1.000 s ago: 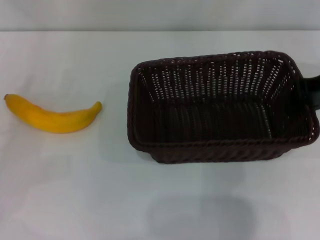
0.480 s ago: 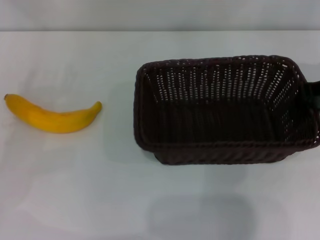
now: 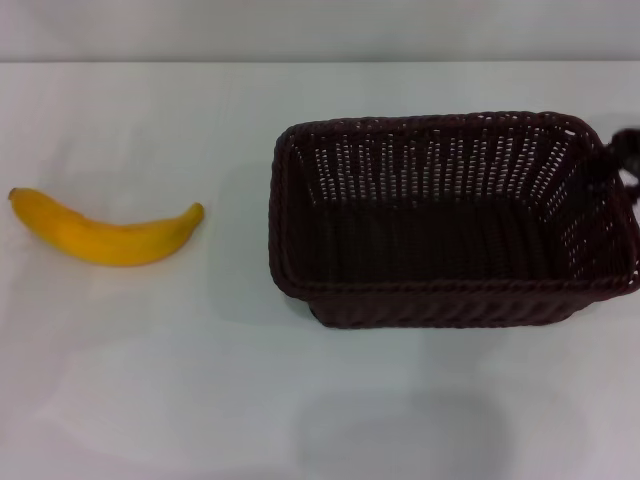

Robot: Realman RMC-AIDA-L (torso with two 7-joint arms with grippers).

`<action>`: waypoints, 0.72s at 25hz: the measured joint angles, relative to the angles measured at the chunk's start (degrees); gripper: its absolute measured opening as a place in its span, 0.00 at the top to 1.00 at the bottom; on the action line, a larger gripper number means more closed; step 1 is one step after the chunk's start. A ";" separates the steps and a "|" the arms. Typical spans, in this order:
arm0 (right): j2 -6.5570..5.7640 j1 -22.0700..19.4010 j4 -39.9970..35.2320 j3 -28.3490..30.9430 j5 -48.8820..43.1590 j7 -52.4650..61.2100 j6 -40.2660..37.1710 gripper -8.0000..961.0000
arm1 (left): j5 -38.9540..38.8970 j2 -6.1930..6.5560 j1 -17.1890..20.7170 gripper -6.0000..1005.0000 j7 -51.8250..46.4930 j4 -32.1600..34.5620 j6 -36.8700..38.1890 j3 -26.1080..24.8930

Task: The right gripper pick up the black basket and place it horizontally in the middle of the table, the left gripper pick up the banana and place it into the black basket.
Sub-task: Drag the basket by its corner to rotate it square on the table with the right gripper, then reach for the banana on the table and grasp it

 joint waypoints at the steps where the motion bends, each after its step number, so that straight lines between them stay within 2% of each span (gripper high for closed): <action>1: -0.50 -0.28 -0.32 0.63 1.63 -0.40 0.01 0.54 | 0.25 -0.01 0.07 0.12 -0.17 0.00 0.11 0.11; 5: -3.09 -1.94 -2.52 2.29 6.54 -2.37 -0.24 0.36 | 2.82 -0.03 0.46 0.12 -2.81 0.56 1.34 0.47; 7: -3.55 -2.86 -3.95 3.33 7.20 -4.35 -0.93 0.26 | 5.57 -0.10 1.03 0.12 -7.21 2.38 2.70 0.51; 8: -3.45 -3.31 -4.47 4.85 7.24 -6.72 -1.67 0.26 | 7.61 -0.15 1.47 0.12 -10.42 4.05 3.69 0.52; 10: -2.74 -3.86 -4.64 8.02 7.15 -11.85 -3.05 0.26 | 12.53 -0.30 2.29 0.12 -16.74 7.83 5.12 0.53; 15: 0.76 -5.31 -1.57 21.16 8.84 -33.00 -8.05 0.26 | 26.65 -0.48 4.30 0.13 -37.84 19.44 6.69 0.53; 18: 2.05 -6.60 1.33 26.60 12.64 -45.06 -11.32 0.26 | 35.04 -0.32 4.93 0.13 -51.62 26.61 7.23 0.53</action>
